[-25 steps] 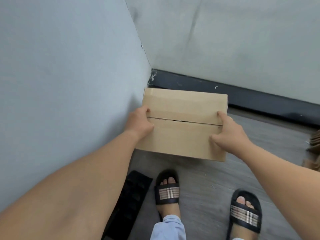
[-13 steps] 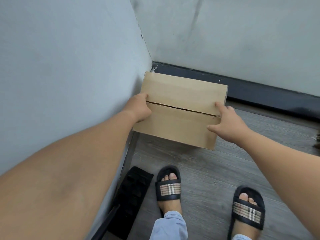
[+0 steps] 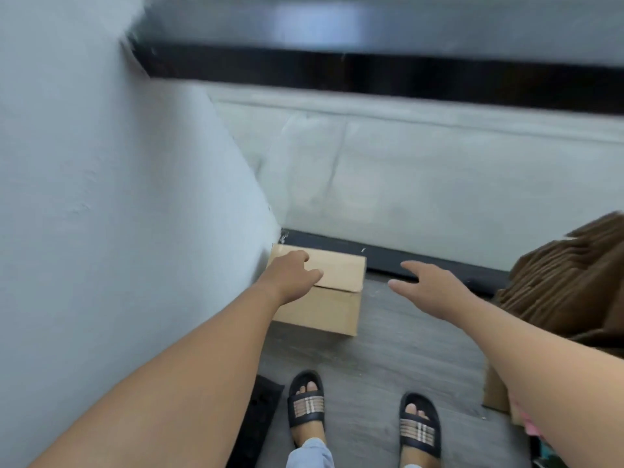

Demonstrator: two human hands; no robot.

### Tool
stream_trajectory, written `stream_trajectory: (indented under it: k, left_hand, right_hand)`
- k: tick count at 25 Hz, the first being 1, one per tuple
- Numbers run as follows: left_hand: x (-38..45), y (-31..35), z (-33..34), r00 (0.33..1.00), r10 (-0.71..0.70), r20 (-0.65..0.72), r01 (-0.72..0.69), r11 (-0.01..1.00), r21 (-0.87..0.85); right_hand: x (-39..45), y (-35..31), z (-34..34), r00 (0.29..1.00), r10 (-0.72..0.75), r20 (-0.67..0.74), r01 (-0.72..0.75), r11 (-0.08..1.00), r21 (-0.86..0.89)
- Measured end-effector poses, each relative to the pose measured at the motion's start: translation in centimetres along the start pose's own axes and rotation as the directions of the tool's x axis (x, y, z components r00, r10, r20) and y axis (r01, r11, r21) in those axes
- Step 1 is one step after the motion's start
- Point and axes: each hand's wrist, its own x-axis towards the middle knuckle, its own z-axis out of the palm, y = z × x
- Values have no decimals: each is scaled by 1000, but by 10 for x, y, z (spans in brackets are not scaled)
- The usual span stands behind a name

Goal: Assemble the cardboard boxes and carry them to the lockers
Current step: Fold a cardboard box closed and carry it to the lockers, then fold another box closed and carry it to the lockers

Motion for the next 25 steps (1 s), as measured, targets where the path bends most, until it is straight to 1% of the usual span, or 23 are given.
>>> stream_trajectory:
  k: [2, 4, 6, 8, 11, 14, 17, 19, 21, 23, 25]
  left_hand:
    - [-39, 41, -21, 999, 37, -12, -37, 999, -6]
    - [-81, 87, -44, 995, 101, -24, -101, 995, 5]
    - [-117, 130, -58, 983, 183, 0, -183, 981, 56]
    - [-146, 170, -66, 956, 288, 52, -293, 945, 143]
    - [-185, 221, -64, 891, 433, 137, -455, 855, 249]
    - [-230, 270, -50, 801, 549, 240, -599, 741, 305]
    - [-263, 320, -17, 694, 633, 344, -720, 592, 363]
    - [-289, 345, 10, 626, 667, 404, -779, 503, 375]
    - [-329, 368, 49, 540, 699, 468, -838, 397, 374]
    - [-378, 391, 92, 448, 712, 541, -888, 284, 362]
    - [-433, 406, 140, 367, 700, 612, -920, 175, 351]
  right_hand:
    - [-42, -5, -34, 1000, 8, -10, -7, 997, 71]
    - [-91, -10, -71, 997, 16, -69, -7, 992, 127]
    - [-142, -10, -100, 989, 49, -138, -25, 985, 172]
    - [-190, -6, -120, 970, 99, -222, -45, 971, 235]
    - [-261, 8, -135, 922, 228, -312, -105, 925, 365]
    - [-339, 35, -137, 824, 384, -417, -146, 854, 499]
    - [-399, 79, -127, 724, 516, -458, -164, 773, 613]
    - [-444, 103, -117, 650, 597, -470, -192, 727, 659]
    - [-504, 127, -99, 560, 678, -476, -193, 665, 721]
    - [-563, 151, -74, 477, 749, -460, -217, 608, 764]
    - [-623, 175, -43, 376, 813, -445, -229, 547, 805]
